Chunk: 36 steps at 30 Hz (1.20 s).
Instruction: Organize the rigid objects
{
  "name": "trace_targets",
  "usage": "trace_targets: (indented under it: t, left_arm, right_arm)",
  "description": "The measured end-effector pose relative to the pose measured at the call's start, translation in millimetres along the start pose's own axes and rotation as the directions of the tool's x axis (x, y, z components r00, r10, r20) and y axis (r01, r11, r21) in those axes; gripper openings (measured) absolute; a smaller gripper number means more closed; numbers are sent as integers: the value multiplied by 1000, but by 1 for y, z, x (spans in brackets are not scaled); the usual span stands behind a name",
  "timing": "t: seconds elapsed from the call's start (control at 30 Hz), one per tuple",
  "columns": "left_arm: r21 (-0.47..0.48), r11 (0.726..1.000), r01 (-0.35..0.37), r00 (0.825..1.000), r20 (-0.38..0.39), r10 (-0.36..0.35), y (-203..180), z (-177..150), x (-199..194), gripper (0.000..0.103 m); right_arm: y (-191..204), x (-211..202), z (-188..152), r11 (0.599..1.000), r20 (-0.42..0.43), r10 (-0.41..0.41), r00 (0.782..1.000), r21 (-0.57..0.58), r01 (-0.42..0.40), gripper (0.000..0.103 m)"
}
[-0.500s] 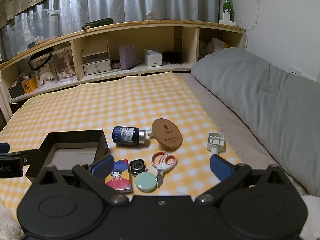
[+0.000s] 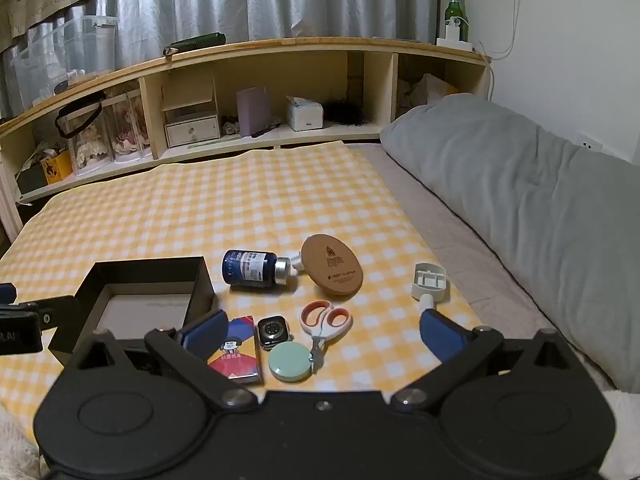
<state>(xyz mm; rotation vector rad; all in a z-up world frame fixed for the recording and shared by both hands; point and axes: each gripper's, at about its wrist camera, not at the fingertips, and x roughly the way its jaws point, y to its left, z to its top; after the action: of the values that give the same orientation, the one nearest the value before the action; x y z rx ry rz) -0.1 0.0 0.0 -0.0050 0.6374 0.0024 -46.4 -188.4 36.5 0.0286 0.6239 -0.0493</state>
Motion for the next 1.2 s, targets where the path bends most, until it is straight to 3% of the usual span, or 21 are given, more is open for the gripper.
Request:
trace_targets:
  t: [1.2]
  left_arm:
    - [0,1000,0,1000,-2,0,0,0,0,103]
  right_arm:
    - [1,1,0,1000,-7,-5,1000,-4,5,103]
